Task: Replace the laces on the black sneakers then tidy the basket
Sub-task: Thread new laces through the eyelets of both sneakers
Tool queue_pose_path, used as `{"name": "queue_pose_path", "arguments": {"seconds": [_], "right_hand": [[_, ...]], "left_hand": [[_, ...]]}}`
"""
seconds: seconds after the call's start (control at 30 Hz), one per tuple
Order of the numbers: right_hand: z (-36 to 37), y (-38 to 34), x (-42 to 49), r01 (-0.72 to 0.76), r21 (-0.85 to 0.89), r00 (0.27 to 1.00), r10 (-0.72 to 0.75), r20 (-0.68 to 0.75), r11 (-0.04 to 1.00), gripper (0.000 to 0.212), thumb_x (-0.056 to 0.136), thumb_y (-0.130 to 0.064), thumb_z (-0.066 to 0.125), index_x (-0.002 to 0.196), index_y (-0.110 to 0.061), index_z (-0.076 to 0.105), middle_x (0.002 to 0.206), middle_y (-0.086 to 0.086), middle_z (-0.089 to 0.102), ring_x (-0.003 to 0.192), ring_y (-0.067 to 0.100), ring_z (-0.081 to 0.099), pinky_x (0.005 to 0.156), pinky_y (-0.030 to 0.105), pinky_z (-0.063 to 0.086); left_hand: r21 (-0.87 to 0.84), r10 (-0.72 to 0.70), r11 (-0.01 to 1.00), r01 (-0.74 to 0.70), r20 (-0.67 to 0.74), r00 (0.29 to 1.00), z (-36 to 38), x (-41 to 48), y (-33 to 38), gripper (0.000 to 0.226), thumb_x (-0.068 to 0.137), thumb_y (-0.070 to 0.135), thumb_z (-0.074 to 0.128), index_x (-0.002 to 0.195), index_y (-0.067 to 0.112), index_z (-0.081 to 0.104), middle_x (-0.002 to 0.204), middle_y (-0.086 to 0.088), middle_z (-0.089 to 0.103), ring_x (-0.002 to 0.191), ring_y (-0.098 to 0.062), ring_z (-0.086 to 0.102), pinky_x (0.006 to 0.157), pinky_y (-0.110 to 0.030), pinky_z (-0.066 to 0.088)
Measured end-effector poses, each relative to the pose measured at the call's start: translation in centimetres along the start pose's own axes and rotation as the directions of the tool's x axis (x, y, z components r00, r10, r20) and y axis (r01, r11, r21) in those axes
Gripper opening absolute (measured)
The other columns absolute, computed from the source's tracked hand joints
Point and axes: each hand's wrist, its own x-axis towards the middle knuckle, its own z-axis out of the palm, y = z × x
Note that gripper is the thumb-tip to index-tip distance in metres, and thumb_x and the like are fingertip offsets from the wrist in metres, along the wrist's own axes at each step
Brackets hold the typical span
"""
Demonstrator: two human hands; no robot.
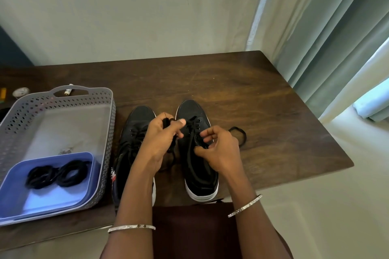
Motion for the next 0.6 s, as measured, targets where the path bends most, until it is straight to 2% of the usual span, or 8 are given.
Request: {"name": "queue_pose_path", "arguments": {"seconds": [0.07, 0.13, 0.23, 0.3, 0.37, 0.43, 0.5, 0.6], "right_hand": [[-0.1, 0.0, -0.1, 0.000, -0.016, 1.000, 0.000, -0.015, 1.000, 0.028, 0.071, -0.023, 0.083, 0.095, -0.026, 0.068, 0.088, -0.012, 0.065, 0.068, 0.002, 0.056, 0.060, 0.015, 0.043], [-0.3, 0.1, -0.1, 0.014, -0.017, 0.999, -0.015, -0.043, 1.000, 0.021, 0.072, -0.025, 0.080, 0.090, -0.027, 0.071, 0.084, -0.012, 0.067, 0.069, 0.001, 0.058, 0.063, 0.015, 0.046], [-0.6, 0.3, 0.2, 0.014, -0.007, 0.999, -0.014, -0.046, 1.000, 0.014, 0.072, -0.024, 0.080, 0.083, -0.025, 0.072, 0.077, -0.011, 0.069, 0.064, -0.003, 0.059, 0.061, 0.011, 0.047], [-0.8, 0.4, 0.4, -0.033, 0.048, 0.999, 0.033, 0.001, 0.998, 0.015, 0.072, -0.021, 0.082, 0.083, -0.021, 0.071, 0.074, -0.007, 0.068, 0.061, -0.003, 0.058, 0.057, 0.008, 0.044], [-1.0, 0.6, 0.7, -0.099, 0.169, 0.993, 0.086, 0.080, 0.981, 0.016, 0.073, -0.021, 0.085, 0.084, -0.019, 0.073, 0.075, -0.002, 0.070, 0.068, 0.002, 0.064, 0.064, 0.016, 0.050], [-1.3, 0.7, 0.8, -0.152, 0.286, 0.982, 0.113, 0.149, 0.946, 0.012, 0.079, -0.024, 0.083, 0.086, -0.018, 0.075, 0.080, 0.002, 0.074, 0.077, 0.012, 0.071, 0.072, 0.029, 0.058], [-1.4, 0.8, 0.9, -0.138, 0.287, 0.984, 0.098, 0.149, 0.948, 0.007, 0.086, -0.025, 0.077, 0.087, -0.019, 0.076, 0.082, 0.002, 0.076, 0.080, 0.015, 0.073, 0.077, 0.036, 0.061], [-1.1, 0.6, 1.1, -0.056, 0.105, 0.994, 0.046, 0.095, 0.993, 0.009, 0.087, -0.027, 0.076, 0.081, -0.022, 0.073, 0.077, -0.003, 0.073, 0.074, 0.010, 0.071, 0.070, 0.027, 0.058]], "left_hand": [[0.115, -0.005, 0.993, 0.005, 0.000, 1.000, 0.0, 0.2, -0.5, 0.026, 0.088, -0.002, 0.065, 0.085, 0.015, 0.046, 0.066, -0.002, 0.048, 0.064, -0.018, 0.051, 0.070, -0.033, 0.052], [0.268, -0.003, 0.964, -0.005, 0.030, 1.000, -0.2, 0.3, -0.9, 0.036, 0.085, -0.004, 0.064, 0.097, 0.025, 0.048, 0.068, -0.001, 0.040, 0.063, -0.020, 0.045, 0.063, -0.034, 0.049], [0.410, 0.044, 0.909, -0.077, 0.089, 0.995, -0.7, 0.4, -1.1, 0.036, 0.085, 0.004, 0.067, 0.096, 0.037, 0.059, 0.060, 0.011, 0.036, 0.054, -0.008, 0.040, 0.059, -0.029, 0.041], [0.513, 0.108, 0.844, -0.158, 0.126, 0.986, -0.7, 0.2, -1.0, 0.024, 0.086, 0.009, 0.071, 0.093, 0.031, 0.066, 0.058, 0.016, 0.042, 0.053, 0.001, 0.045, 0.058, -0.011, 0.037], [0.563, 0.170, 0.794, -0.230, 0.157, 0.973, -0.7, 0.1, -1.0, 0.018, 0.084, 0.011, 0.074, 0.091, 0.026, 0.068, 0.069, 0.018, 0.054, 0.062, 0.005, 0.052, 0.061, -0.006, 0.038], [0.610, 0.228, 0.738, -0.289, 0.178, 0.957, -0.9, 0.2, -1.1, 0.015, 0.084, 0.013, 0.076, 0.088, 0.026, 0.069, 0.081, 0.013, 0.056, 0.072, 0.002, 0.054, 0.066, -0.006, 0.037], [0.670, 0.251, 0.669, -0.322, 0.204, 0.946, -1.0, 0.3, -1.2, 0.010, 0.084, 0.018, 0.076, 0.088, 0.027, 0.071, 0.083, 0.010, 0.053, 0.078, -0.003, 0.054, 0.070, -0.014, 0.038], [0.733, 0.233, 0.597, -0.325, 0.229, 0.945, -0.9, 0.5, -1.4, 0.006, 0.088, 0.024, 0.072, 0.088, 0.030, 0.069, 0.090, 0.011, 0.052, 0.087, -0.009, 0.056, 0.078, -0.029, 0.047]]}}
